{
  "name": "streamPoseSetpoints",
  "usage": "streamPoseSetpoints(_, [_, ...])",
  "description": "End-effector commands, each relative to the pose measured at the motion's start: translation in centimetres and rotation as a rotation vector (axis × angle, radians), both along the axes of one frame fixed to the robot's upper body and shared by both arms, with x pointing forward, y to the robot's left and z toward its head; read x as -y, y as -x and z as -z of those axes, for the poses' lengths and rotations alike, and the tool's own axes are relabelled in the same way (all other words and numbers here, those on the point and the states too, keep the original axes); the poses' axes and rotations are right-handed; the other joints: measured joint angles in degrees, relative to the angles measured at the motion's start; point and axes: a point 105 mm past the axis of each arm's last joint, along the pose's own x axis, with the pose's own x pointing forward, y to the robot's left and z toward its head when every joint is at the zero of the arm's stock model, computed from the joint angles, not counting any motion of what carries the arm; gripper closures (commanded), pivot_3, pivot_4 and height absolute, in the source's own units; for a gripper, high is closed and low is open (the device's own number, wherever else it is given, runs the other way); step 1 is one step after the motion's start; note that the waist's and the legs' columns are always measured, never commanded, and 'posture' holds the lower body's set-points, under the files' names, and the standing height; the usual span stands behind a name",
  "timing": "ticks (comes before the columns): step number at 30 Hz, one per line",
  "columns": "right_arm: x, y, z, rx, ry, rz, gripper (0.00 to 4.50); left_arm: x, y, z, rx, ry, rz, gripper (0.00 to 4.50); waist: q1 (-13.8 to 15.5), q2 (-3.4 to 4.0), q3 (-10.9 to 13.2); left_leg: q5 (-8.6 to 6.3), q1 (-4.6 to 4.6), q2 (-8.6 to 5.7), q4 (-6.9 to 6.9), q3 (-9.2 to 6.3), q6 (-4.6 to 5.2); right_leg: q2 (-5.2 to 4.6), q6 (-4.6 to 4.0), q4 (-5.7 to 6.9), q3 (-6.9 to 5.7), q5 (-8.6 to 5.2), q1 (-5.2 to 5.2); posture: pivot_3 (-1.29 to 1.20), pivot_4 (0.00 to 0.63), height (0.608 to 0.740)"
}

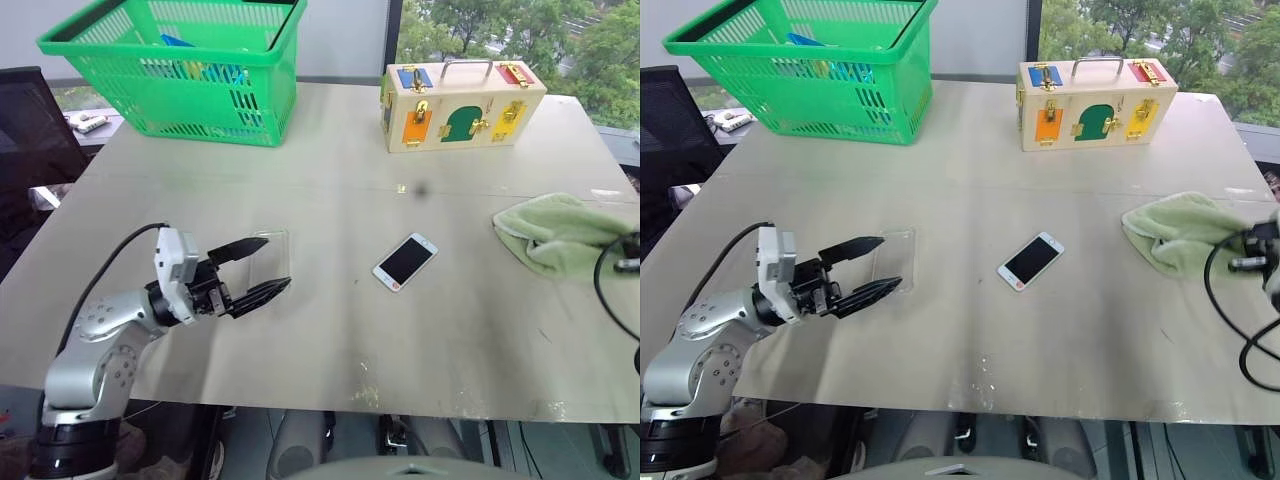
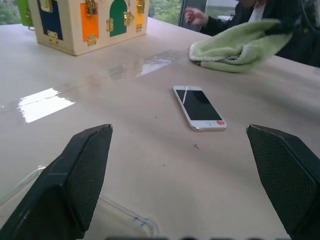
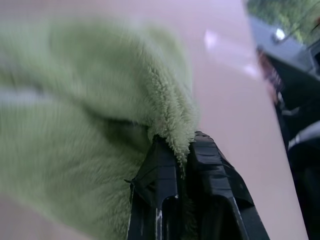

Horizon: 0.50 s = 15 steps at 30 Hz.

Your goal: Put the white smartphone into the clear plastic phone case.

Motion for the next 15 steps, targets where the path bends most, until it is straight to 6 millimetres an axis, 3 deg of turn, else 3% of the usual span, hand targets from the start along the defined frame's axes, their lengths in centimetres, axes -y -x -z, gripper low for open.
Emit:
streamPoseSetpoints(1, [0.1,0.9,-0.7,-0.036,0.082,-0.044,4.46,-0.2,-0.3,-0.5,0.028,-0.023,-0.004,0.0,0.0,0.05,0.0,0.0,0.0,-0.01,0.0,0.01,0.0,-0.01,0.0,0.01,0.01,0.0,0.0,0.0,0.15,0.74])
streamPoseSetpoints(3, [-0.1,1.3,-0.7,-0.057,0.075,-0.08,4.46,-0.4,-0.4,-0.4,0.023,-0.028,-0.007,0.0,0.0,0.06,0.0,0.0,0.01,-0.01,0.01,0.04,0.0,0.0,0.0,0.0,0.05,0.0,-0.01,0.0,0.15,0.74])
streamPoseSetpoints(4, [-0.4,1.4,-0.6,-0.067,0.057,-0.102,3.8,-0.4,-0.4,-0.3,0.021,-0.03,-0.008,0.0,0.0,0.06,0.0,0.0,0.02,-0.01,0.01,0.03,0.0,0.0,0.0,0.0,0.04,0.0,0.0,0.0,0.15,0.74])
streamPoseSetpoints(7, [-1.6,1.7,-0.7,-0.075,0.006,-0.154,2.73,-0.8,-0.5,0.0,0.013,-0.042,-0.017,0.0,0.0,0.06,0.0,0.0,0.01,0.0,0.01,-0.01,0.0,0.01,0.0,0.0,0.01,0.0,0.0,0.0,0.15,0.74])
streamPoseSetpoints(11, [-1.5,2.5,-1.6,-0.045,-0.016,-0.188,0.8,-2.2,-0.6,0.4,-0.026,-0.08,-0.03,0.0,0.2,0.05,0.0,-0.01,-0.02,0.0,0.0,-0.03,0.0,0.0,0.0,-0.04,-0.01,-0.01,-0.01,0.0,0.15,0.74])
streamPoseSetpoints(13, [-2.4,3.0,-2.4,-0.01,-0.054,-0.272,0.05,-2.9,-0.7,0.5,-0.039,-0.103,-0.023,0.0,0.4,0.05,0.0,-0.01,-0.05,-0.01,0.0,-0.06,0.0,-0.01,0.0,-0.07,-0.05,-0.01,-0.01,0.0,0.15,0.74])
streamPoseSetpoints(15, [-4.1,3.7,-3.6,0.051,-0.105,-0.407,0.05,-3.6,-0.7,0.6,-0.054,-0.128,-0.005,0.0,0.2,0.05,0.0,-0.01,-0.05,-0.01,-0.01,-0.09,0.0,0.0,0.0,-0.09,-0.07,-0.01,-0.01,0.0,0.15,0.74])
